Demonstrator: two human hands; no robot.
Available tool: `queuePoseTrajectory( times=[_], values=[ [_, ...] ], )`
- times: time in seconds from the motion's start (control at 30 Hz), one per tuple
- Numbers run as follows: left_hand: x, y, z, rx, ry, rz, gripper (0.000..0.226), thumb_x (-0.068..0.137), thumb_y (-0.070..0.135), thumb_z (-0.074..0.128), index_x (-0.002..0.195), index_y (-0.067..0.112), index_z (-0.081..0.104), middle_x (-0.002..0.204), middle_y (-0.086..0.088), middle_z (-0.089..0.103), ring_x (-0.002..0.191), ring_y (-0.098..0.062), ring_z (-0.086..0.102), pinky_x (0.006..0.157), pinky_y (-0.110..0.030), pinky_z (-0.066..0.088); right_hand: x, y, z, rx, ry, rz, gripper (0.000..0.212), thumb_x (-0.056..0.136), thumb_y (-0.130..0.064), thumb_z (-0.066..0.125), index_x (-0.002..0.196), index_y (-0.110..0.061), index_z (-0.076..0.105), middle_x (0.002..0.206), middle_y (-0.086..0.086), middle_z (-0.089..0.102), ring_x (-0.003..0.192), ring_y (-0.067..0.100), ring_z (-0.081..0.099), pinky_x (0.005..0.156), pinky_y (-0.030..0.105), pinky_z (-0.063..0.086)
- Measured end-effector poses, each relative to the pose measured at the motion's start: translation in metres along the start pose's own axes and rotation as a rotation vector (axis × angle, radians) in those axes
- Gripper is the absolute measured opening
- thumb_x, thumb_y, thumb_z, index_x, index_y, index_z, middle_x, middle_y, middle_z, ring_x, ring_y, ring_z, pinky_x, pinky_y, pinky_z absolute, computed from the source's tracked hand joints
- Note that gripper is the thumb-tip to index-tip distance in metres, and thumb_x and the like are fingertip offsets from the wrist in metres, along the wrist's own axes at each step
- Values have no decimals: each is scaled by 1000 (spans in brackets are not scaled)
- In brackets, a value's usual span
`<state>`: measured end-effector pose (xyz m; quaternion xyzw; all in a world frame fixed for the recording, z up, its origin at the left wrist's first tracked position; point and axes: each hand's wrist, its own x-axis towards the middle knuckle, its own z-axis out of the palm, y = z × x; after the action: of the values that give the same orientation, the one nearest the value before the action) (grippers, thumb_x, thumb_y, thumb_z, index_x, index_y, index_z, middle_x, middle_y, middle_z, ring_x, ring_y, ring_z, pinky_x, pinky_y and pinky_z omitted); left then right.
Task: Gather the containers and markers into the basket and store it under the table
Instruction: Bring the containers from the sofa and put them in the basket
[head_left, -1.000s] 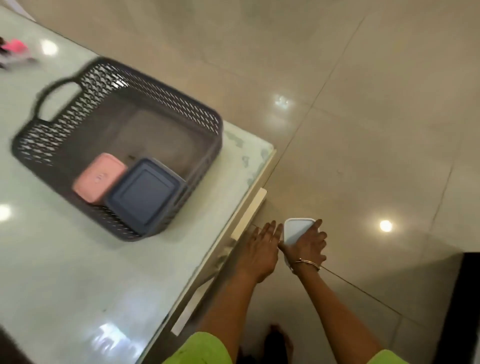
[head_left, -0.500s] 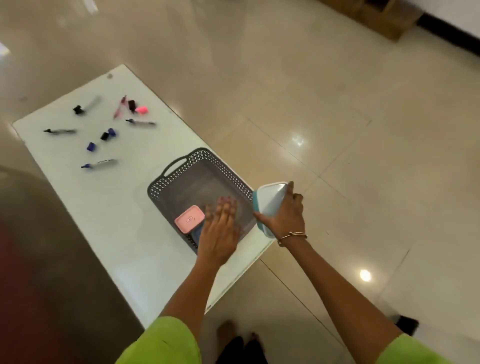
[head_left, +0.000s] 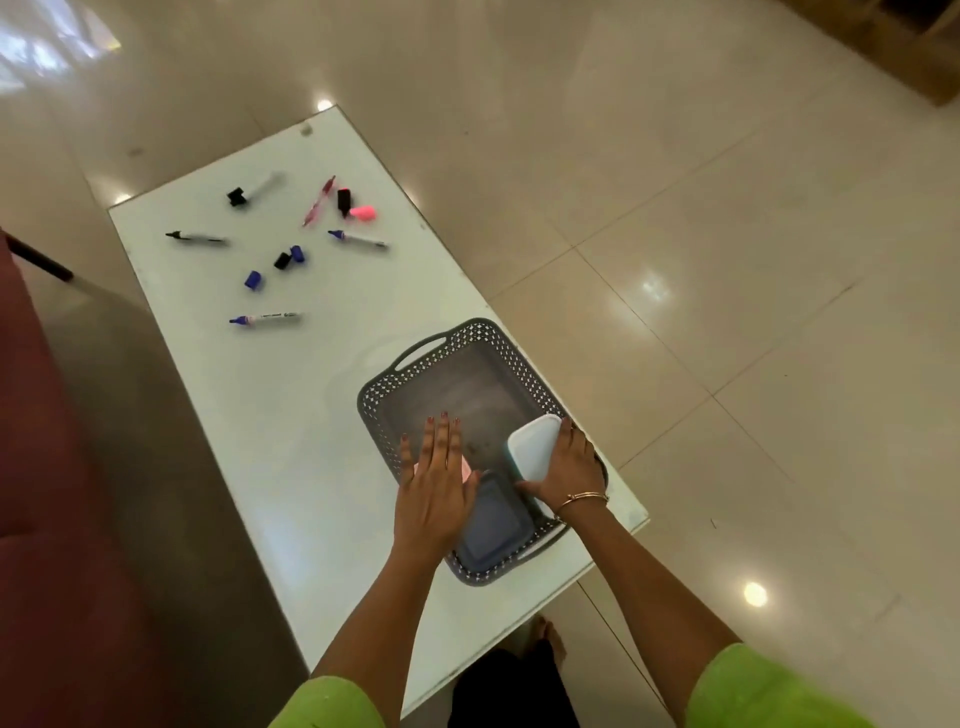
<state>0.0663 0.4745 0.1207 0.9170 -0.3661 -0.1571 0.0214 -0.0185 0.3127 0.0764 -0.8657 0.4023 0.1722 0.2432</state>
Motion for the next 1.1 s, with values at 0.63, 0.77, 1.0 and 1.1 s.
queuePoseTrajectory(
  times=[0.63, 0.77, 1.0, 1.1],
  values=[
    [20, -2, 17, -32, -21, -21, 64, 95, 45, 23, 147, 13, 4, 159, -7, 7, 147, -22, 0, 119, -50, 2, 21, -11, 11, -71, -8, -82, 124, 57, -54, 78, 142, -1, 4, 143, 22, 28, 130, 37, 34, 103, 48, 40],
    [23, -2, 17, -38, -23, -14, 65, 94, 46, 22, 147, 13, 5, 159, -7, 7, 146, -22, 0, 120, -49, 2, 23, -14, 14, -97, -14, -93, 124, 57, -56, 78, 142, -3, 5, 142, 23, 28, 130, 37, 34, 104, 49, 39],
    [25, -4, 17, -57, -43, -14, 65, 95, 46, 22, 147, 13, 2, 159, -7, 3, 146, -22, -3, 119, -50, 2, 23, -17, 17, -109, -19, -101, 123, 57, -56, 78, 142, -3, 5, 141, 22, 30, 127, 37, 36, 100, 49, 41],
    [24, -4, 15, -40, -54, -18, 66, 95, 47, 20, 147, 13, -2, 159, -6, 0, 146, -22, -5, 119, -50, 2, 15, -15, 21, -129, -24, -64, 123, 57, -57, 77, 141, -2, 5, 140, 20, 30, 126, 35, 37, 98, 47, 43]
  ],
)
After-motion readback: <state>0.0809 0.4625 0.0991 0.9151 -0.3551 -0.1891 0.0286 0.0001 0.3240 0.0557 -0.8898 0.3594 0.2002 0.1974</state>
